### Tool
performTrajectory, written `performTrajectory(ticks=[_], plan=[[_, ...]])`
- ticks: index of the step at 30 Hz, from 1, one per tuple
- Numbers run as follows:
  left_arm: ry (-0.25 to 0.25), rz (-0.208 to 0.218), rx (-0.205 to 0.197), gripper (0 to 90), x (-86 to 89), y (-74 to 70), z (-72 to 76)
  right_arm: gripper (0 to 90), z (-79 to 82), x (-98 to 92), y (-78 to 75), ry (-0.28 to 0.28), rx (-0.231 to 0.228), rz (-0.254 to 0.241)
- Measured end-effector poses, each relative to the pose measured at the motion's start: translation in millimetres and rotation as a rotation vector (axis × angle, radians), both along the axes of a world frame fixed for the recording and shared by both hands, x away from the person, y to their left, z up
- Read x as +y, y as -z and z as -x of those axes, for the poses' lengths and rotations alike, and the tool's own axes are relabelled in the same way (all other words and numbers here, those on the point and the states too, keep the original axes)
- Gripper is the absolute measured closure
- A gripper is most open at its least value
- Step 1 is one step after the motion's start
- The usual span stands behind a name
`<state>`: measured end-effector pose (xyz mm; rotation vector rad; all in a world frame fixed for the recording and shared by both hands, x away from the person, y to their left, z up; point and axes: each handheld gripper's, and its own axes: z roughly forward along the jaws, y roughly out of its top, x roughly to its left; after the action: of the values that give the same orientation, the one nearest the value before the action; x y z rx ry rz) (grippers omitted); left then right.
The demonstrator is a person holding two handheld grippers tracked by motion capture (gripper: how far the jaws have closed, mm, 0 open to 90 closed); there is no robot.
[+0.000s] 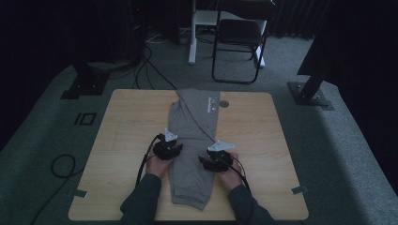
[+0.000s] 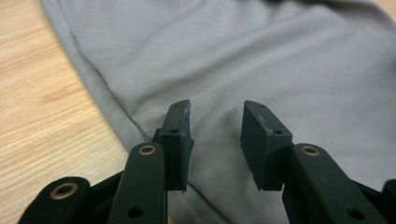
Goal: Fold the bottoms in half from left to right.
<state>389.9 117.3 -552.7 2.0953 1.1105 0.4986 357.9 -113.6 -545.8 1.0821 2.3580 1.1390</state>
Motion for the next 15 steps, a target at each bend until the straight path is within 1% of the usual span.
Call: performTrajectory(ticks=[1, 3, 4, 5, 7, 8, 10, 13, 14, 15], plan=[[0.008, -0.006, 0.000, 63.5, 0.4, -0.2, 1.9, 49.8, -5.3, 2.8, 2.2, 0.012, 0.004, 0.001], [0.011, 0.007, -0.005, 64.7, 3.2, 0.9, 6.8, 49.3, -15.4, 9.6, 9.1, 0.030, 0.026, 0.022], [0.007, 0.012, -0.011, 65.9, 4.2, 1.7, 10.2, 49.3, -15.4, 11.6, 10.9, 0.035, 0.004, 0.018], [0.002, 0.012, -0.013, 66.9, 4.6, 1.9, 13.1, 49.4, -13.5, 12.6, 11.0, 0.030, -0.003, 0.031], [-0.007, 0.014, -0.017, 69.4, 4.1, 2.3, 23.6, 49.7, -6.5, 13.8, 11.4, 0.005, -0.020, 0.050], [-0.006, 0.011, -0.020, 69.9, 3.6, 2.5, 29.3, 49.8, -0.8, 12.4, 11.9, -0.002, -0.021, 0.044], [-0.018, 0.021, -0.021, 71.2, 1.9, 3.1, 42.1, 50.2, 8.2, 9.5, 12.0, -0.014, -0.020, 0.042], [-0.030, 0.026, -0.015, 72.2, -1.5, 3.2, 60.8, 50.5, 21.0, 5.2, 12.2, -0.031, -0.022, 0.041], [-0.025, 0.018, -0.021, 72.2, -4.2, 3.3, 69.0, 50.6, 24.2, 3.9, 12.3, -0.035, -0.022, 0.042], [-0.025, 0.023, -0.019, 72.3, -5.5, 3.4, 73.7, 50.8, 29.9, 1.7, 12.3, -0.038, -0.022, 0.043]])
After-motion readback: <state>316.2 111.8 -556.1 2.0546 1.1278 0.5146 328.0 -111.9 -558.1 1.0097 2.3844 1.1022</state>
